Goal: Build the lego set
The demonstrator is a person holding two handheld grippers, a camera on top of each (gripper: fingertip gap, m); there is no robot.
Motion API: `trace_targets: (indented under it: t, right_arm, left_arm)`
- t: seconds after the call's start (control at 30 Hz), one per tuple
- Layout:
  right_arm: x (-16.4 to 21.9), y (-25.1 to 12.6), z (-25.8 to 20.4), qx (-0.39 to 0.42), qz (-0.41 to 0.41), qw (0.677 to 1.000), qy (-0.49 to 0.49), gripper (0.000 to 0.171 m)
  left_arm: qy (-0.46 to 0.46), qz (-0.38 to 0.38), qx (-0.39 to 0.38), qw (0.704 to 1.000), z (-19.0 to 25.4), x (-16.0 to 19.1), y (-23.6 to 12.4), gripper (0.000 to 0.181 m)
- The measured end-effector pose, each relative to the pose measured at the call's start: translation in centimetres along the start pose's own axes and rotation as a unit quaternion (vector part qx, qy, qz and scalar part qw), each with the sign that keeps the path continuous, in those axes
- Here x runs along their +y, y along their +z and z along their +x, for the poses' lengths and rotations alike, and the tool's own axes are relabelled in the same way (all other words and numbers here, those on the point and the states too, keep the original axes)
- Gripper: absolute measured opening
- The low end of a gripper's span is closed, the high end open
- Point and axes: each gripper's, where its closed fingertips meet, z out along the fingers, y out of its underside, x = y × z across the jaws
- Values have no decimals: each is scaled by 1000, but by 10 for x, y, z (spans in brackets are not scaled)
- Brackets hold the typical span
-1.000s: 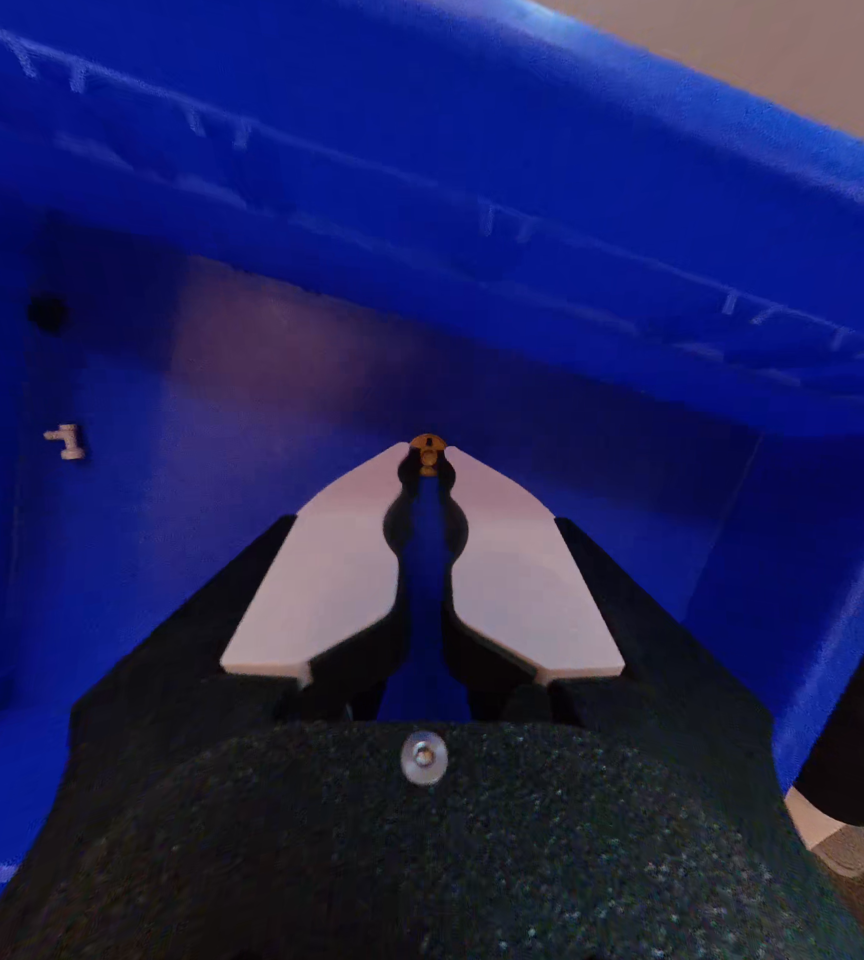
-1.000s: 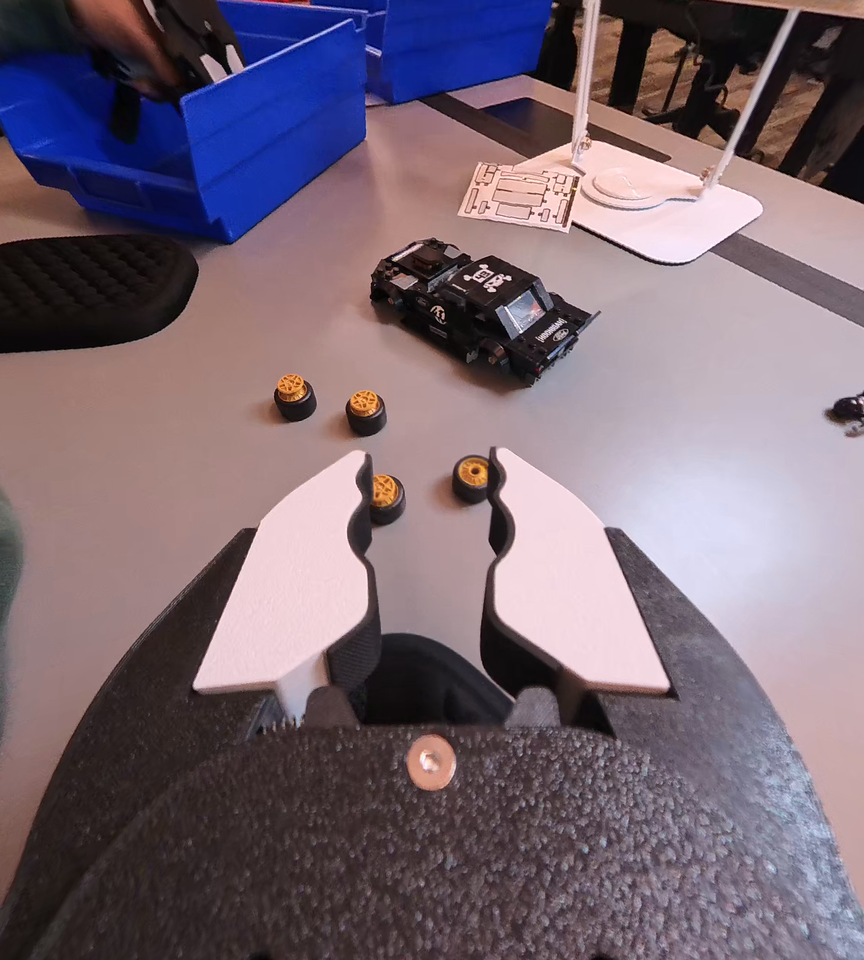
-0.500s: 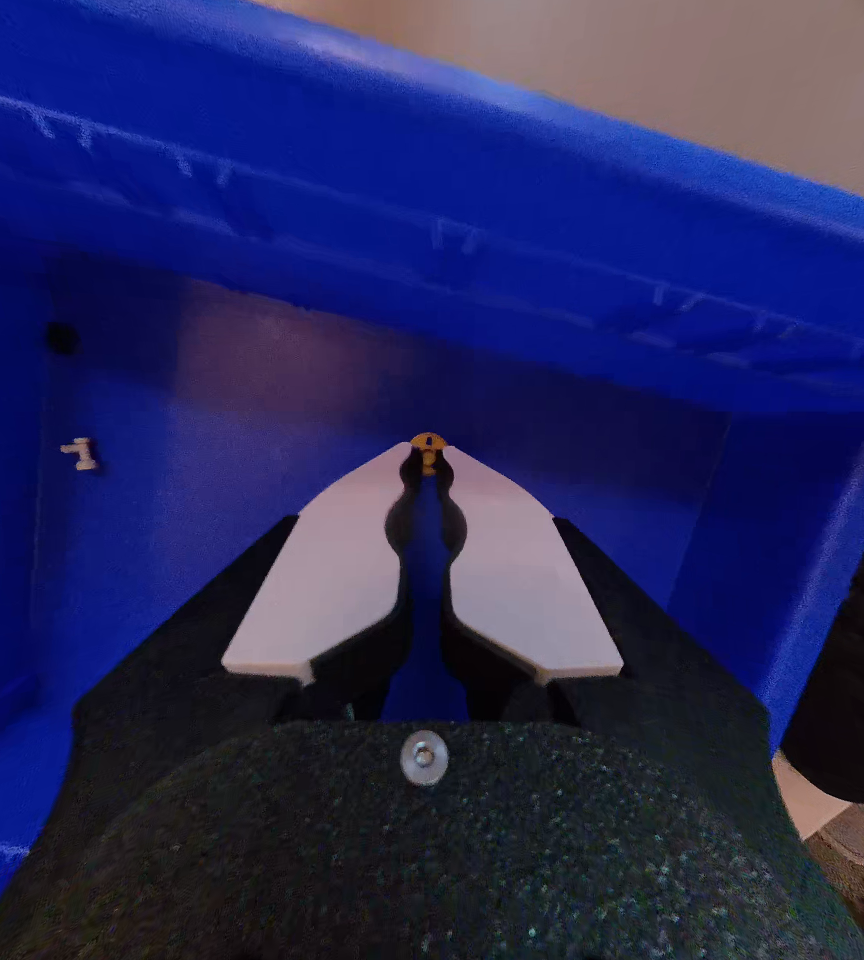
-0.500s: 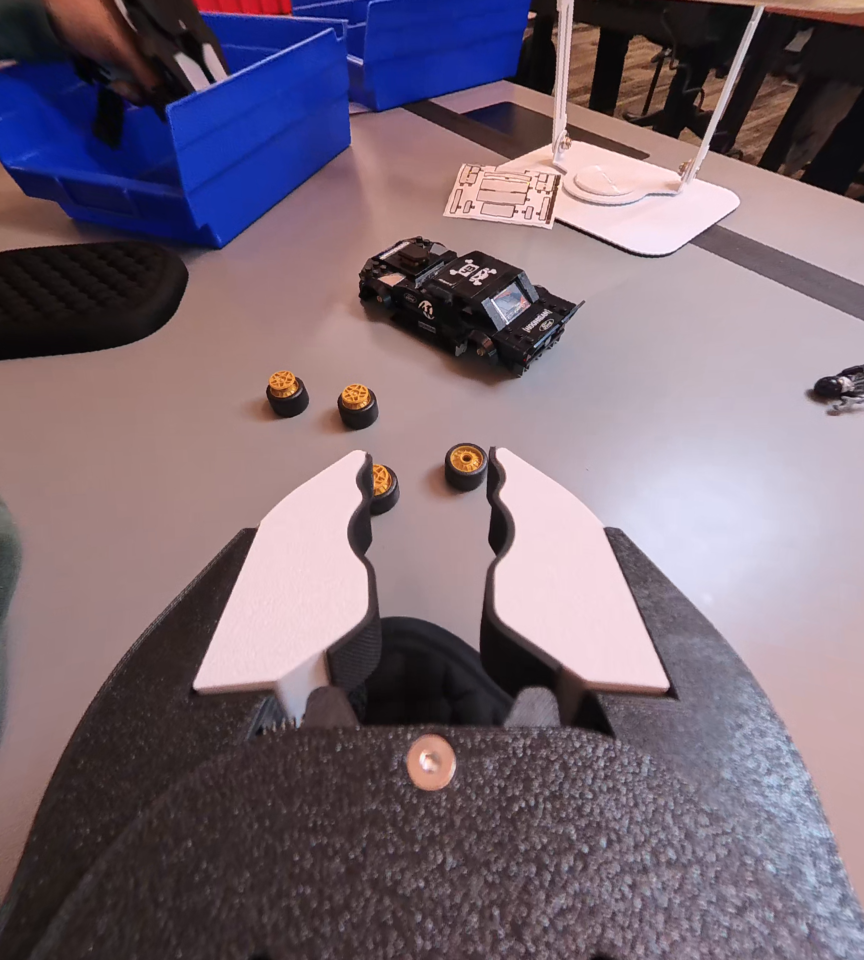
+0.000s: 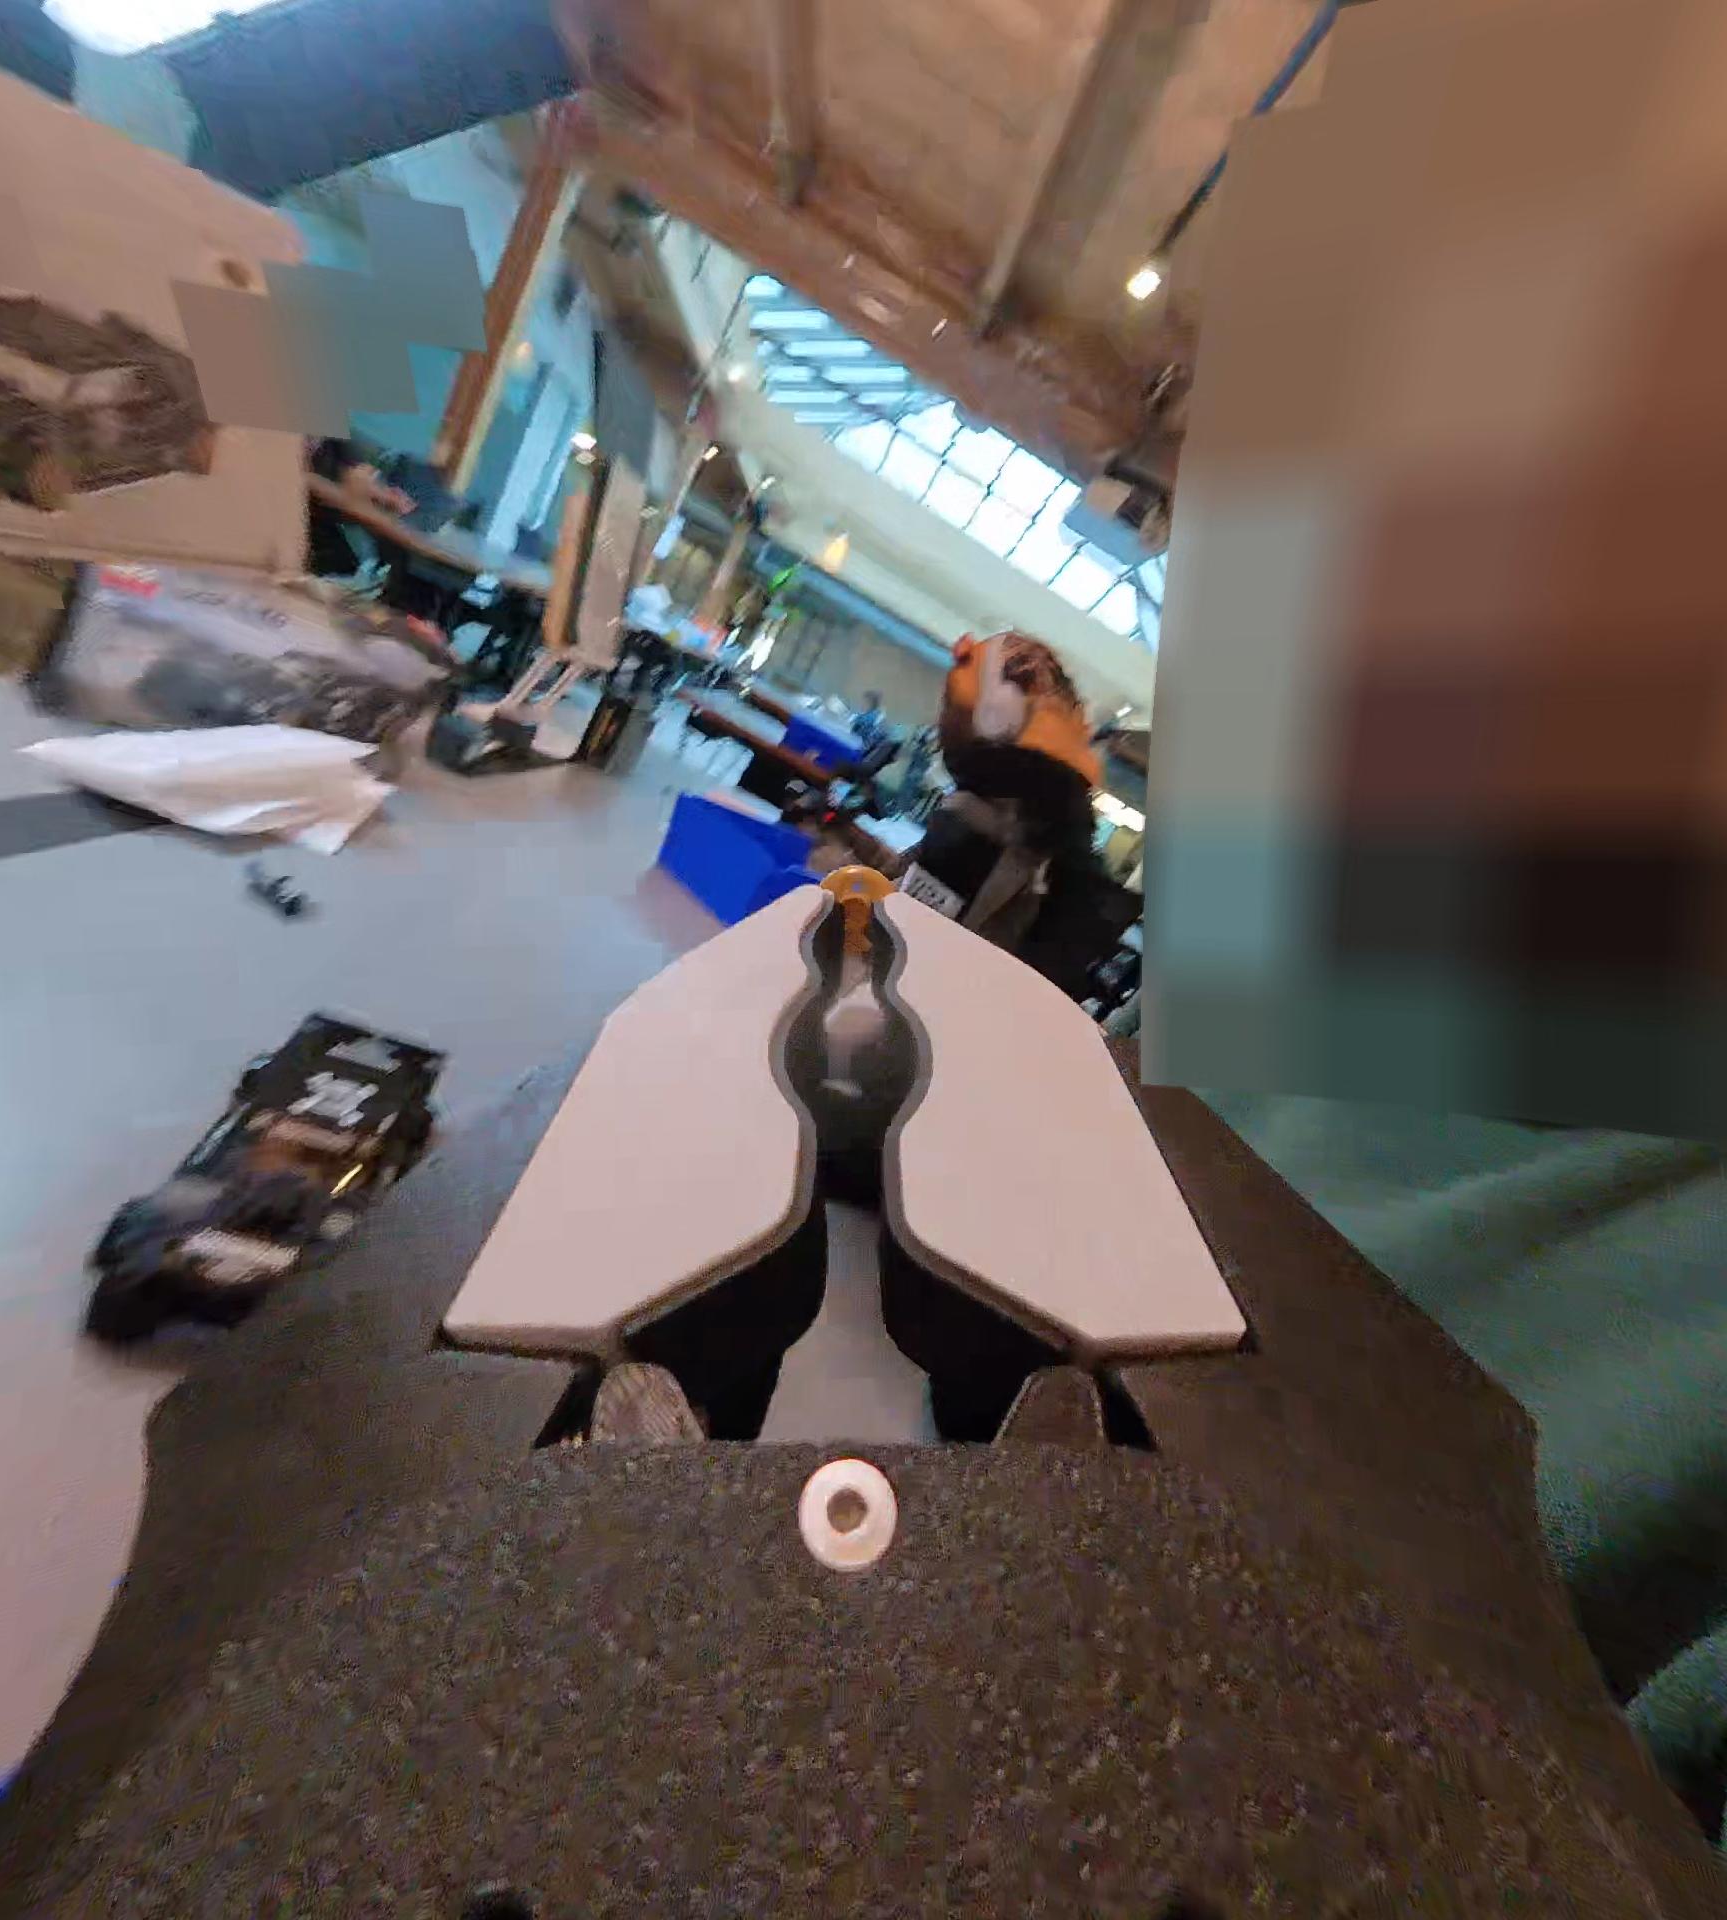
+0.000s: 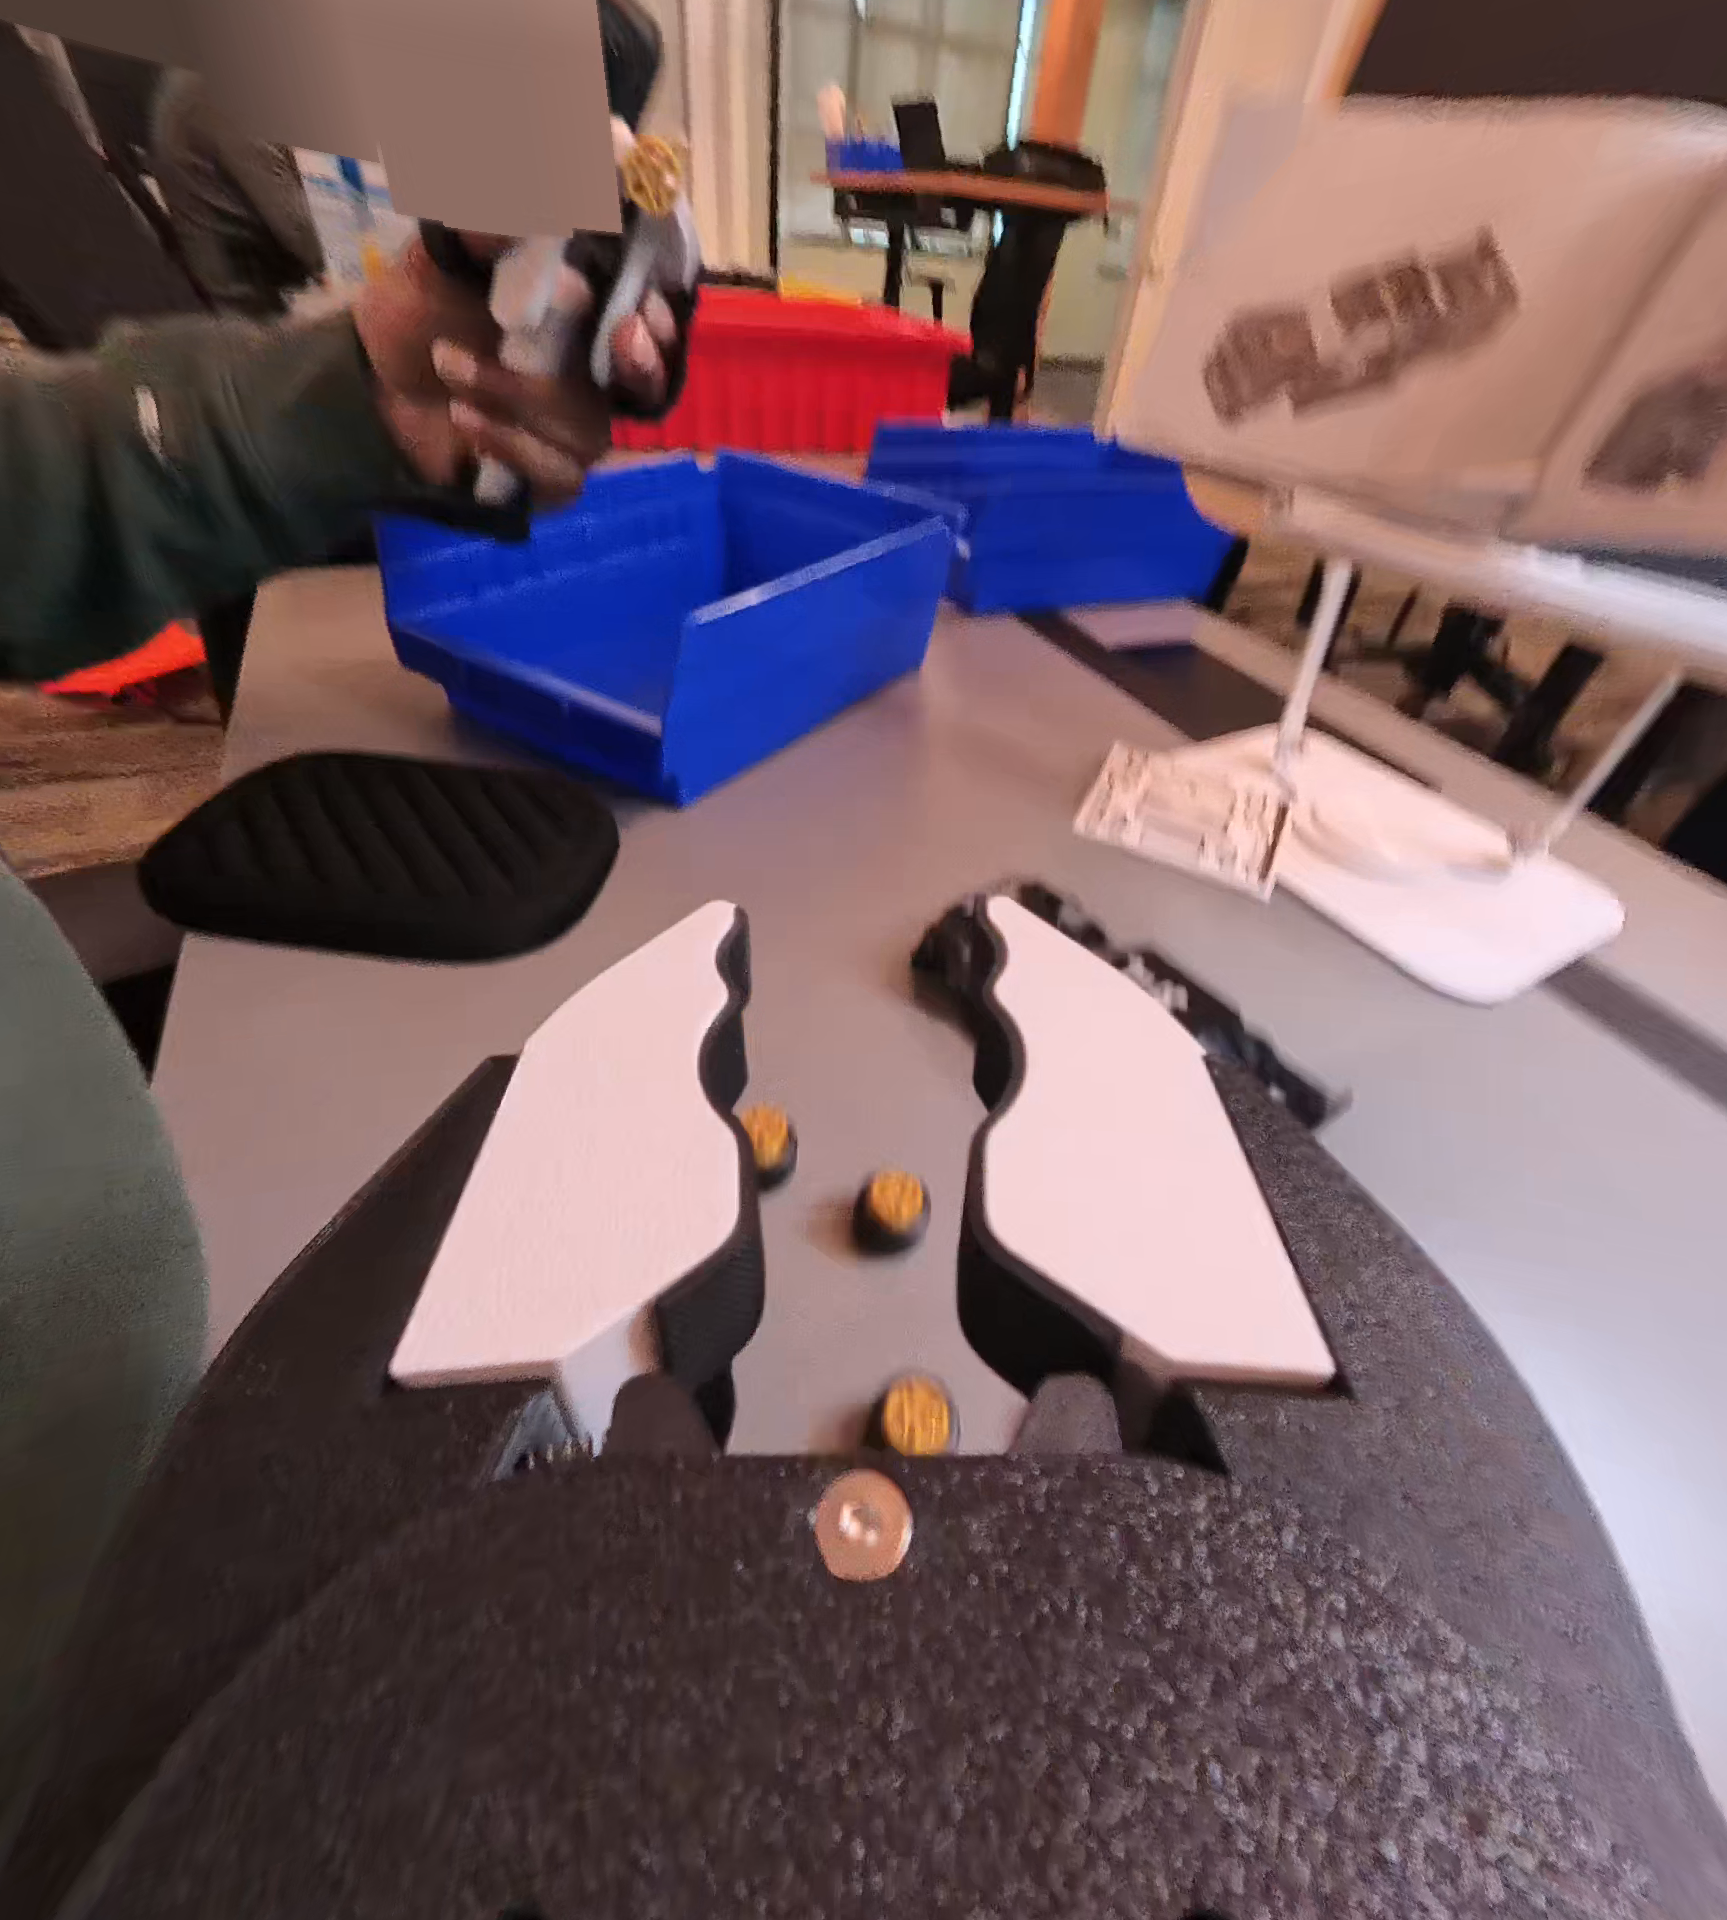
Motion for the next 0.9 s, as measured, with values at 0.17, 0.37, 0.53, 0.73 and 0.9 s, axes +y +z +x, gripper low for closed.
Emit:
trace_targets:
  t: [0.17, 0.37, 0.53, 0.73, 0.9]
  right_arm:
    - [-54, 37, -22, -35, 57, 994, -90, 33]
    - [-80, 54, -28, -51, 67, 984, -154, 31]
    - [-76, 54, -25, -57, 65, 985, -152, 25]
    - [-72, 53, -24, -55, 64, 985, -151, 19]
    - [-70, 52, -23, -51, 61, 985, -152, 19]
  left_arm:
    - [-65, 92, 135, 984, 22, 20, 58, 5]
    - [-145, 96, 187, 967, 8, 54, 103, 5]
    - [-175, 88, 194, 961, 2, 69, 115, 5]
    - [-193, 89, 197, 957, -3, 77, 118, 5]
    - [-197, 100, 204, 954, -3, 76, 117, 5]
